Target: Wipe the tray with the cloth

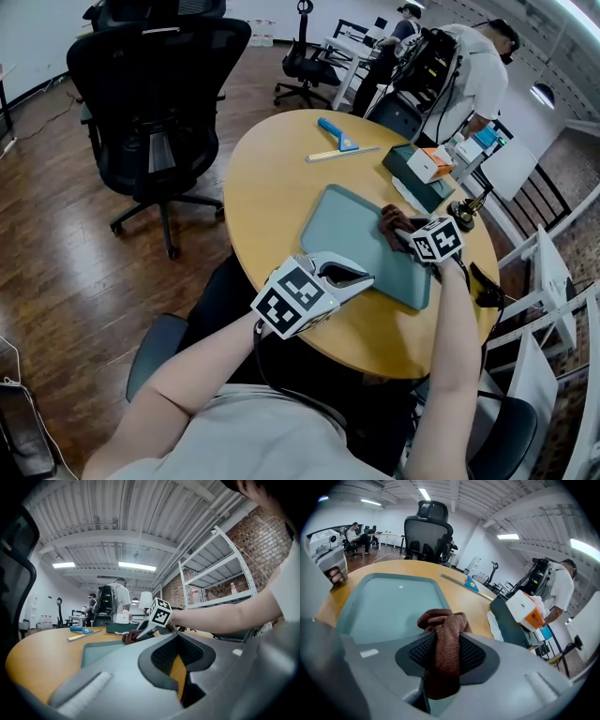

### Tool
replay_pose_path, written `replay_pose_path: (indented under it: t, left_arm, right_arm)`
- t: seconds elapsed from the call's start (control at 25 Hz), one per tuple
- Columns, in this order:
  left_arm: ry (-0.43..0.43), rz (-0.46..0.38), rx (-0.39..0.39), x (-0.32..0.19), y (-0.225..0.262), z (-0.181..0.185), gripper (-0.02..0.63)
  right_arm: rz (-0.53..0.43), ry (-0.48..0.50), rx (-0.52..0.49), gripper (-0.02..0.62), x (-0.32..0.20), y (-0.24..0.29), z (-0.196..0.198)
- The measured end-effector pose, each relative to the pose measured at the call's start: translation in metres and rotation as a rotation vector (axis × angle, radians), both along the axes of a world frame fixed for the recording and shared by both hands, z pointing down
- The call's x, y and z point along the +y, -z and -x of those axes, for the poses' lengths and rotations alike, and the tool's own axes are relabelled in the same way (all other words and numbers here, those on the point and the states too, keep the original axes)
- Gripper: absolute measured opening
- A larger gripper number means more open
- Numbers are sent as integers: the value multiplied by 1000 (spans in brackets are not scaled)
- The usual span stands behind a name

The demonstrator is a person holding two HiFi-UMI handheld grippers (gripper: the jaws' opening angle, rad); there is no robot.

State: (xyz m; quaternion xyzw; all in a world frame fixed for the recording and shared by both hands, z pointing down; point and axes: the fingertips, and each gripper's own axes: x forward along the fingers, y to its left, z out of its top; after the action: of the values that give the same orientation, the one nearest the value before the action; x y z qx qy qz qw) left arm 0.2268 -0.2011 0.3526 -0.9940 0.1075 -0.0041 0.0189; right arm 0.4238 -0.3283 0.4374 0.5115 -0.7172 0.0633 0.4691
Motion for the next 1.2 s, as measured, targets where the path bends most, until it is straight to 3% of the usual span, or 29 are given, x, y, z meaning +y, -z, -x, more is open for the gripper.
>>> replay_pose_path:
  t: [0.16, 0.28, 0.52, 0.92, 1.2]
  left_arm:
    - [-1, 2, -6, 0, -1, -2, 321]
    - [2, -1, 0, 1, 1, 0, 321]
    - [1, 6, 5, 0, 1, 3, 321]
    - [-3, 8, 13, 4, 2, 3, 321]
    - [-4, 7, 18, 4, 3, 4, 321]
  right_arm:
    - [9, -12, 25, 135, -6, -5, -2]
    - [24, -8, -10, 135, 3, -7, 2]
    - [26, 73, -66, 135, 35, -5, 34]
    - [28, 181, -48, 135, 75, -4, 74]
    - [49, 252, -126, 135, 102, -3, 93]
